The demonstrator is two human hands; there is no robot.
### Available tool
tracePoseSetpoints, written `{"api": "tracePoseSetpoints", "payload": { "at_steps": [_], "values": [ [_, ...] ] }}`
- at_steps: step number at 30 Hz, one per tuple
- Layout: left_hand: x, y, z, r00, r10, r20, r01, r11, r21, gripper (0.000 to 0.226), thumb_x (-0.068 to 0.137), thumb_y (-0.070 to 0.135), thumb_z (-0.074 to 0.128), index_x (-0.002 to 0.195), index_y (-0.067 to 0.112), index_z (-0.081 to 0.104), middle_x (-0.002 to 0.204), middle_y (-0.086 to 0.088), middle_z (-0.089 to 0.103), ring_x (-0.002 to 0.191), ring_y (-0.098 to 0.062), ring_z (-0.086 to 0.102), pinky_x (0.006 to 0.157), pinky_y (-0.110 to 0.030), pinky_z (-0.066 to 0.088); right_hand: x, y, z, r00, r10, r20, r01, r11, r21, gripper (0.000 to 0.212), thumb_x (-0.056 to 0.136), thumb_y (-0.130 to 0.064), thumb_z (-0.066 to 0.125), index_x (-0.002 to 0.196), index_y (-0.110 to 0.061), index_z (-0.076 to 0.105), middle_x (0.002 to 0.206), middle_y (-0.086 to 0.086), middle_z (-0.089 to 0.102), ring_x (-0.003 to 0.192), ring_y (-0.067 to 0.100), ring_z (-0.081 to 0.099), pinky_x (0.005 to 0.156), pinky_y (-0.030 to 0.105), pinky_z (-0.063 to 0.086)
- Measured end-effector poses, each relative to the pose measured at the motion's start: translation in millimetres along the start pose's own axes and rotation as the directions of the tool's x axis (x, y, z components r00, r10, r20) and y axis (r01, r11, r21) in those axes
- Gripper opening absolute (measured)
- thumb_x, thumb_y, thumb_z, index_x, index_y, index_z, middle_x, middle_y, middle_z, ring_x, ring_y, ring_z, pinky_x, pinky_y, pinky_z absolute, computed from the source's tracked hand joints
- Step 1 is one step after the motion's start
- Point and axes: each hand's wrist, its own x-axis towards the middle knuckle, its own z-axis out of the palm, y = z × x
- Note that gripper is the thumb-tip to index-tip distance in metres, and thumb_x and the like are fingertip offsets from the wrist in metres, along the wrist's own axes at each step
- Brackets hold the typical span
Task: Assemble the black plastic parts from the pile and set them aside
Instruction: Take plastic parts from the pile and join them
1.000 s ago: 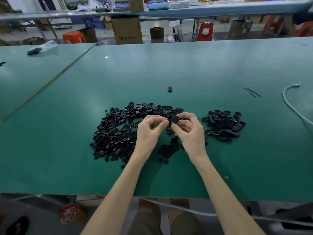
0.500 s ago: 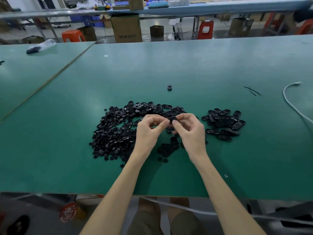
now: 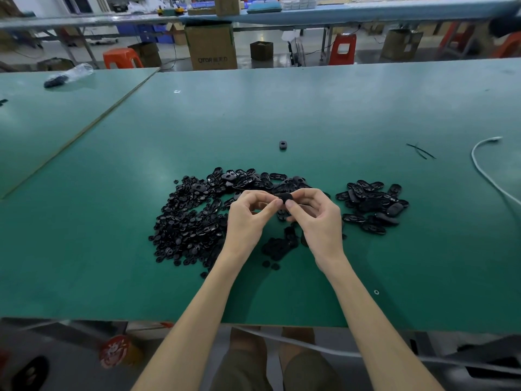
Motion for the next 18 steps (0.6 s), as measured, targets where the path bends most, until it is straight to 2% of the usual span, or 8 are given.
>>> {"api": "tracePoseSetpoints", "payload": {
  "at_steps": [2,5,10,15,18],
  "values": [
    [-0.7,0.3,-0.2,1.000,-0.009,-0.006,0.009,1.000,-0.025,0.004,0.088,0.024,0.082,0.090,0.024,0.078,0.102,0.000,0.074,0.090,-0.025,0.070,0.085,-0.035,0.058,0.2,0.4,-0.1,1.000,-0.001,0.006,0.001,1.000,0.006,0.014,0.091,0.000,0.077,0.099,-0.011,0.072,0.094,0.001,0.078,0.087,0.017,0.077,0.071,0.024,0.061],
    [-1.6,0.7,0.0,1.000,-0.021,-0.010,0.020,0.997,-0.071,0.006,0.089,0.021,0.081,0.091,0.017,0.076,0.096,0.001,0.077,0.086,-0.022,0.071,0.084,-0.036,0.059,0.4,0.9,-0.4,1.000,-0.004,0.015,0.004,1.000,0.014,0.014,0.091,0.000,0.078,0.099,-0.010,0.072,0.095,0.002,0.079,0.088,0.017,0.077,0.074,0.026,0.061],
    [-1.7,1.3,0.0,0.999,-0.039,-0.018,0.036,0.994,-0.105,0.008,0.090,0.015,0.080,0.089,0.013,0.072,0.094,0.009,0.077,0.084,-0.017,0.072,0.079,-0.026,0.057,0.0,1.4,-1.5,0.999,-0.008,0.031,0.008,1.000,-0.004,0.016,0.088,-0.001,0.081,0.099,-0.009,0.073,0.094,0.001,0.079,0.087,0.018,0.077,0.082,0.030,0.063],
    [-2.1,2.6,-0.9,0.997,-0.065,-0.045,0.055,0.980,-0.192,0.023,0.087,0.017,0.083,0.099,0.012,0.065,0.103,-0.009,0.076,0.093,-0.027,0.075,0.082,-0.026,0.058,-0.1,0.8,-1.3,0.999,-0.003,0.042,0.003,1.000,0.001,0.017,0.086,-0.002,0.083,0.098,-0.010,0.073,0.094,0.004,0.080,0.089,0.023,0.078,0.084,0.034,0.063],
    [-2.3,3.2,-1.6,0.997,-0.061,-0.040,0.052,0.981,-0.186,0.028,0.086,0.020,0.084,0.107,0.014,0.067,0.100,-0.003,0.077,0.095,-0.019,0.074,0.082,-0.022,0.056,-0.4,0.9,-1.3,0.999,0.008,0.037,-0.008,1.000,0.014,0.017,0.087,-0.001,0.082,0.100,-0.007,0.072,0.094,0.006,0.079,0.089,0.024,0.078,0.080,0.029,0.062]
  ]
}}
